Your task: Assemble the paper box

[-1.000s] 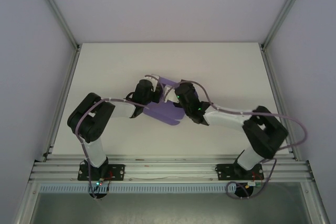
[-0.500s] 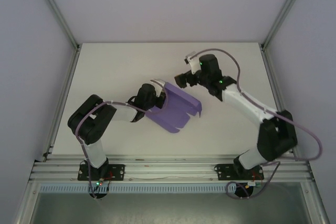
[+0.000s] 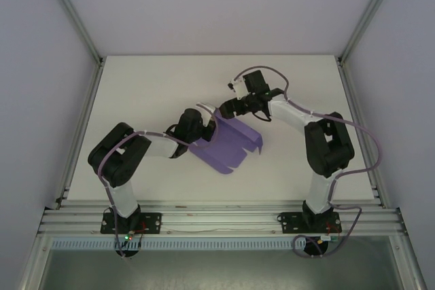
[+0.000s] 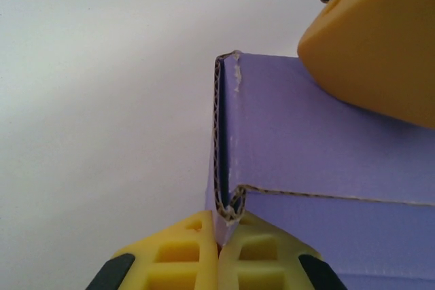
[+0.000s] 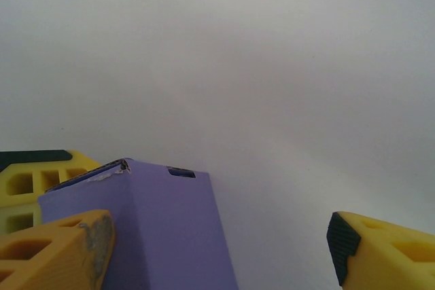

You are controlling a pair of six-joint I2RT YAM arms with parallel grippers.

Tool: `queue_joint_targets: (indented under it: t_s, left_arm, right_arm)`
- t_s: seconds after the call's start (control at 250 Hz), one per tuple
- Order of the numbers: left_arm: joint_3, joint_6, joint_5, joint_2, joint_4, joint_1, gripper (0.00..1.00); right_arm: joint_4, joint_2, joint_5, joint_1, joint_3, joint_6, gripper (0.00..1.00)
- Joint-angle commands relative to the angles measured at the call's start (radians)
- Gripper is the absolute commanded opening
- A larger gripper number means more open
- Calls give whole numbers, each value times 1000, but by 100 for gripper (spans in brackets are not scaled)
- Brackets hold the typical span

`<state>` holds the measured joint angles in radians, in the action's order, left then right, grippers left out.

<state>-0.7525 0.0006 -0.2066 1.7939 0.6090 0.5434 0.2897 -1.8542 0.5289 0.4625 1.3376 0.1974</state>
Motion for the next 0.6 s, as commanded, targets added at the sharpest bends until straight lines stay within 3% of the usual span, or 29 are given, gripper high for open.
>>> queue_joint_targets:
  t_s: [0.0,0.052,0.2,0.432,0.596]
  left_arm:
    - [-6,-12,-37,30,-11,4,0]
    - [-5,-23,-29,32,0,4,7]
    - [-8,-58,9,43,61,-6,12]
    - [-59,-50,-33,83,93,-26,28]
    - [-81,-48,-59,108,128,-28,28]
  right_arm:
    - [55,-17,-48,4,-75,-4,79]
    - [44,-17,-53,4,-97,-6,76]
    - [18,-26,-61,2,-135,0,70]
    - [40,-63,-4,-12,-96,-4,70]
    - [69,-78,50,-25,-71,2,69]
